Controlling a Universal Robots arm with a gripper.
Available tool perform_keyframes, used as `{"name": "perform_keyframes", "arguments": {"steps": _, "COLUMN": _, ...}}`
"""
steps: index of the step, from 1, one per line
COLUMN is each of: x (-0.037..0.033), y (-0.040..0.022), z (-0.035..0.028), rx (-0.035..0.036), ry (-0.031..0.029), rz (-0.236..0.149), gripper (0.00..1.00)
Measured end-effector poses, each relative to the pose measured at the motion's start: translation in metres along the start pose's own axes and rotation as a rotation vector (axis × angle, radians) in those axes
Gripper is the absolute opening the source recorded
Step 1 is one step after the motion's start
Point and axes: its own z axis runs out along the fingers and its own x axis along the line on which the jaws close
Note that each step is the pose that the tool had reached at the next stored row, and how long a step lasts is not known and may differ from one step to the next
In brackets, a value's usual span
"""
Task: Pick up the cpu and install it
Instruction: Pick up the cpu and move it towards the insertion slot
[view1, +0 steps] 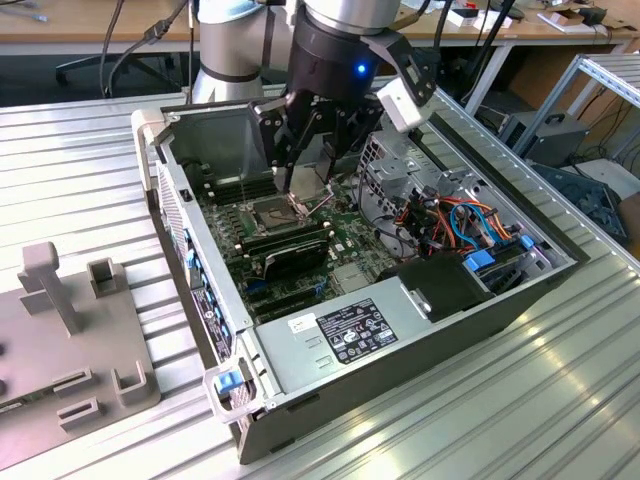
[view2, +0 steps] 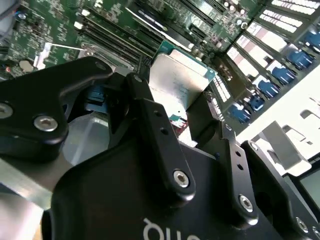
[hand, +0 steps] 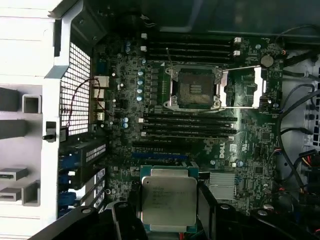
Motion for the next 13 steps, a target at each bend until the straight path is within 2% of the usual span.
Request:
{"name": "perform_keyframes", "arguments": {"steps": 2, "x": -0.0109, "y": -0.0004, "z": -0.0003, "rx": 0.0000, "ry": 0.0003, "rz": 0.000, "gripper": 0.55}}
{"name": "perform_keyframes", "arguments": {"steps": 8, "x": -0.0300, "y": -0.0013, "z": -0.0009, "rx": 0.0000, "ry": 0.0008, "rz": 0.000, "gripper": 0.55}}
{"name": "perform_keyframes", "arguments": {"steps": 10, "x": -0.0327, "y": -0.0013, "z": -0.0009, "rx": 0.0000, "ry": 0.0008, "rz": 0.000, "gripper": 0.55}}
{"name": "perform_keyframes", "arguments": {"steps": 13, "x": -0.0330, "y": -0.0013, "z": -0.0009, "rx": 0.0000, "ry": 0.0008, "rz": 0.000, "gripper": 0.55}}
